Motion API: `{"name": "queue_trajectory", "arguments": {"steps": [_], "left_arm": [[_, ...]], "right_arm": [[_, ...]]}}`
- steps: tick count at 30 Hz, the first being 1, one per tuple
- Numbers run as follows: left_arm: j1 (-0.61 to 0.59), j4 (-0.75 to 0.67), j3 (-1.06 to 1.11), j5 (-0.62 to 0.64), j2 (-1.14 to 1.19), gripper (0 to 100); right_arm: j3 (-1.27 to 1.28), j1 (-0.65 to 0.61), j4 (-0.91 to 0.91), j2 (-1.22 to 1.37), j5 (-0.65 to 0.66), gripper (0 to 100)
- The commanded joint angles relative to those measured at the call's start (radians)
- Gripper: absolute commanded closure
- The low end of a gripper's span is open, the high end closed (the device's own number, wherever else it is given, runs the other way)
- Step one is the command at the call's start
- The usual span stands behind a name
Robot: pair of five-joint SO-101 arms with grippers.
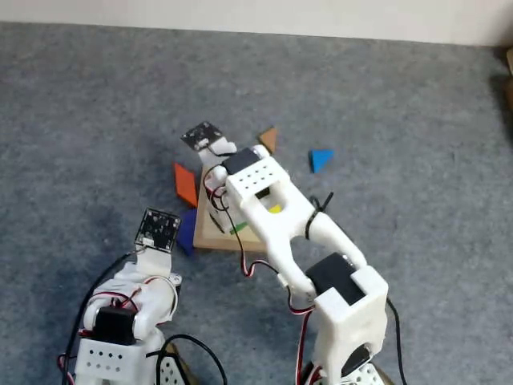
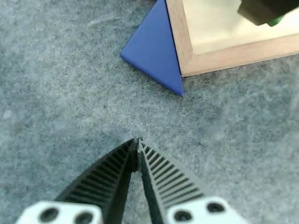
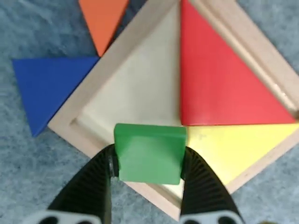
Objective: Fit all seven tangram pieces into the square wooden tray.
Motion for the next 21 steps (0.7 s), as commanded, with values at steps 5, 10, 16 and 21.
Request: {"name": "queue_trajectory", "arguments": {"steps": [5, 10, 16, 21], "left_arm": [[-0.008, 0.005, 0.019, -0.008, -0.033, 99], [-0.008, 0.005, 0.019, -0.008, -0.033, 99], [-0.008, 0.005, 0.019, -0.008, -0.033, 99], [-0.008, 0.005, 0.019, -0.008, -0.033, 99]], "right_arm": [[-0.007, -0.01, -0.015, -0.067, 0.014, 83.1], [-0.007, -0.01, -0.013, -0.07, 0.014, 83.0], [-0.016, -0.025, 0.035, -0.07, 0.014, 82.7], [-0.016, -0.028, 0.031, -0.068, 0.012, 77.2]]}}
